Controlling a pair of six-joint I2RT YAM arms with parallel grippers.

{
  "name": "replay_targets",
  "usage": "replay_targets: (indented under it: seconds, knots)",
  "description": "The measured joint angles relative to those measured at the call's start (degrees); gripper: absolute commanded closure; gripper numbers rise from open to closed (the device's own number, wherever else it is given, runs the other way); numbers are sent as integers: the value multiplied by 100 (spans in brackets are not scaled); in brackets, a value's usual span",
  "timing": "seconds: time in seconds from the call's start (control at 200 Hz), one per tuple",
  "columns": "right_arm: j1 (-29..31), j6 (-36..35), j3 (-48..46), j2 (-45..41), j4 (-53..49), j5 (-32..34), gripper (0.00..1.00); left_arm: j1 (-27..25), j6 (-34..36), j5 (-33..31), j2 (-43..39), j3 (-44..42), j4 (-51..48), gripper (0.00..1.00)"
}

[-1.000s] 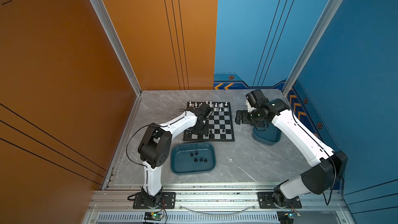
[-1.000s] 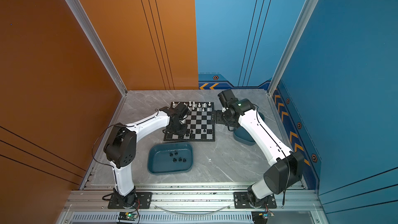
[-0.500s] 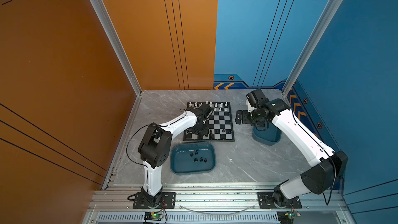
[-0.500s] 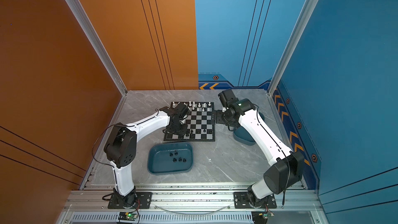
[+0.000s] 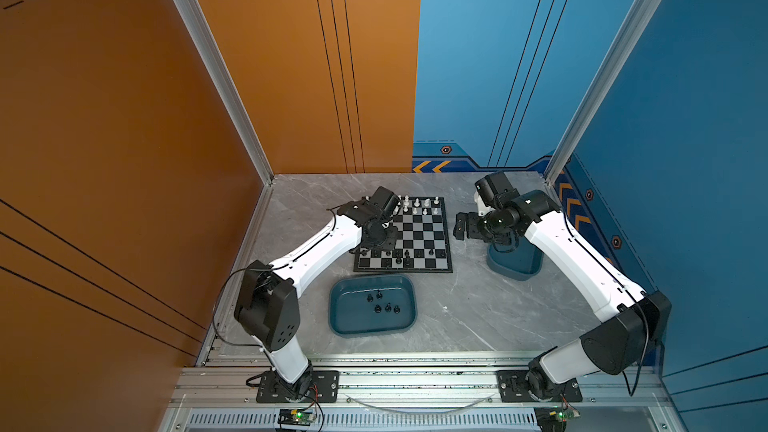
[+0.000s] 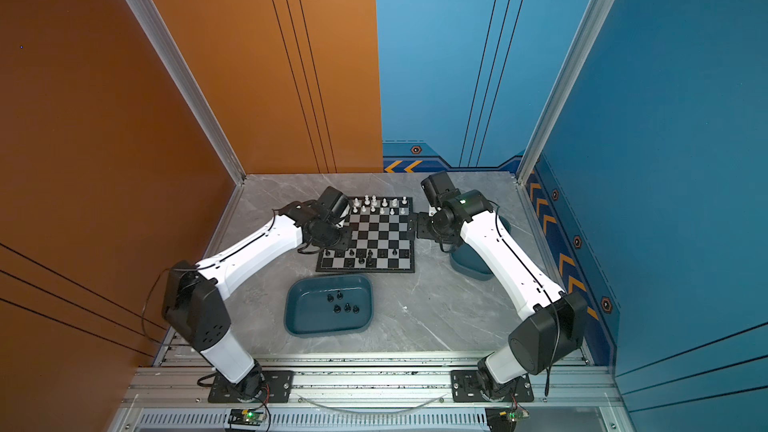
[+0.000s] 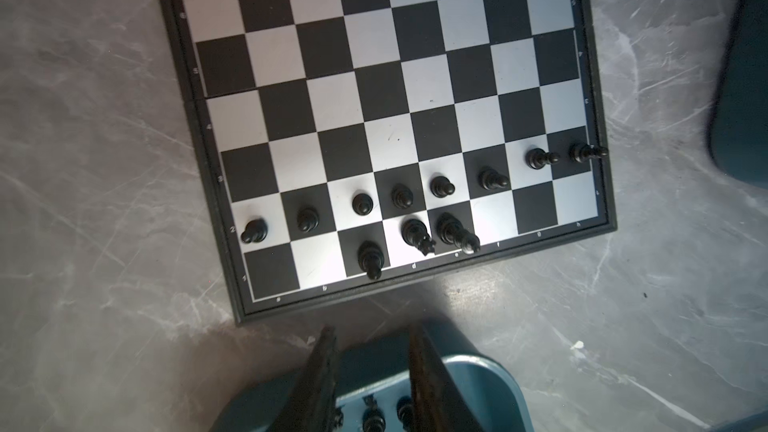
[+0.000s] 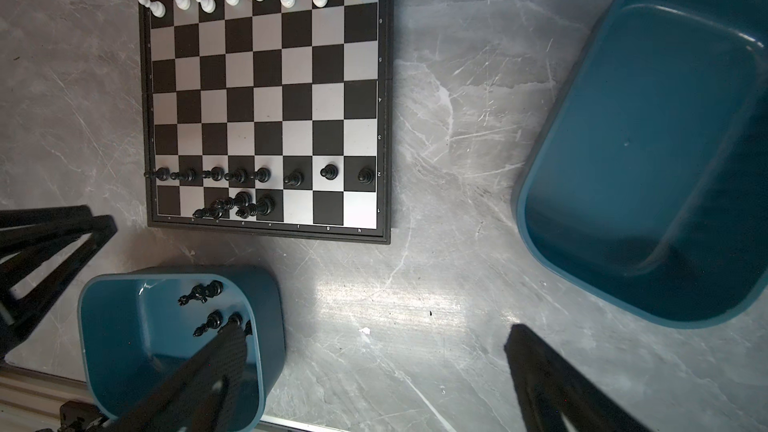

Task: Set up the chess pieces on the board
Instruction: 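Lower the black piece onto the back row and open the left gripper, then swing the left gripper back over the black piece tray and descend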

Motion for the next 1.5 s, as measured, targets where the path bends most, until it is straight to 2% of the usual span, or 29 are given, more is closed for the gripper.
replay_targets:
  seconds: [0.285,0.551,0.716,0.896,1.502]
  knots:
    - [149,-96,-177,-249,2,-114,0,-229,-715,-245,-1209,-1622,-79,68]
    - [219,-153,-321,-431,2,-243,0,-970,-1528,-356,-1637,-2651,-146,68]
    - [227,-219,-428,-575,2,-264,0,-1307,-1921,-374,-1637,-2953,-17,68]
    - [227,-238,-566,-748,0,-264,0,-1447,-2157,-374,-1615,-3099,208,68]
    - [210,-238,-776,-1147,-17,-258,0,-1545,-2107,-374,-831,-3049,726,69]
